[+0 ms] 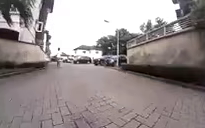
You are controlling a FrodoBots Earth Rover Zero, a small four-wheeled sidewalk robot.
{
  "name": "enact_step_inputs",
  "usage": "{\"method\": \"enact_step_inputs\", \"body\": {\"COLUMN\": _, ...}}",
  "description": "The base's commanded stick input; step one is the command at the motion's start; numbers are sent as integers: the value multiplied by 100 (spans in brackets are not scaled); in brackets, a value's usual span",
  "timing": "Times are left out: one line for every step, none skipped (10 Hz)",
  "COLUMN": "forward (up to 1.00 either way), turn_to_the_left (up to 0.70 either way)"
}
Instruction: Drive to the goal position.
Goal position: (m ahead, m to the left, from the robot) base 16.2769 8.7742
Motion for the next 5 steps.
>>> {"method": "enact_step_inputs", "body": {"forward": 70, "turn_to_the_left": 0}}
{"method": "enact_step_inputs", "body": {"forward": 70, "turn_to_the_left": 0}}
{"method": "enact_step_inputs", "body": {"forward": 70, "turn_to_the_left": 0}}
{"method": "enact_step_inputs", "body": {"forward": 70, "turn_to_the_left": 9}}
{"method": "enact_step_inputs", "body": {"forward": 70, "turn_to_the_left": 20}}
